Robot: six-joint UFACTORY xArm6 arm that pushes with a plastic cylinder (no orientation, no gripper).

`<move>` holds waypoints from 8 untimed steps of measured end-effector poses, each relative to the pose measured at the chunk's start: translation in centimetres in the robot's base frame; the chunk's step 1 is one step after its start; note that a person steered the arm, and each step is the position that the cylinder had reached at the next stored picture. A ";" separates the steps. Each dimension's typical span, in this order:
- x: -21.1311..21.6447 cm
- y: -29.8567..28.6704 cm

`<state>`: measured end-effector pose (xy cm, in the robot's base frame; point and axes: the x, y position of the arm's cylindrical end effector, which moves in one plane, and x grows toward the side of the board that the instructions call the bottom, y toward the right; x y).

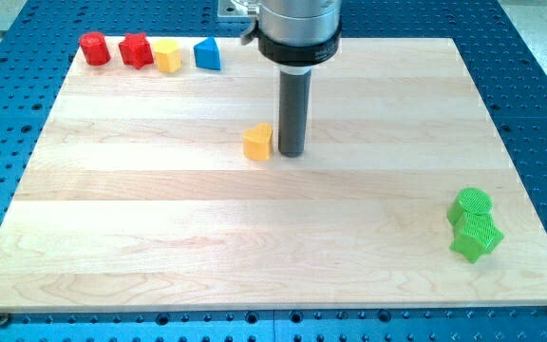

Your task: Slightly push the hexagon to the bottom left side of the triangle

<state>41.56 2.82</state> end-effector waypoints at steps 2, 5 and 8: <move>-10.6 -3.5; -22.2 -4.4; -22.3 -18.7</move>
<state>19.29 -15.90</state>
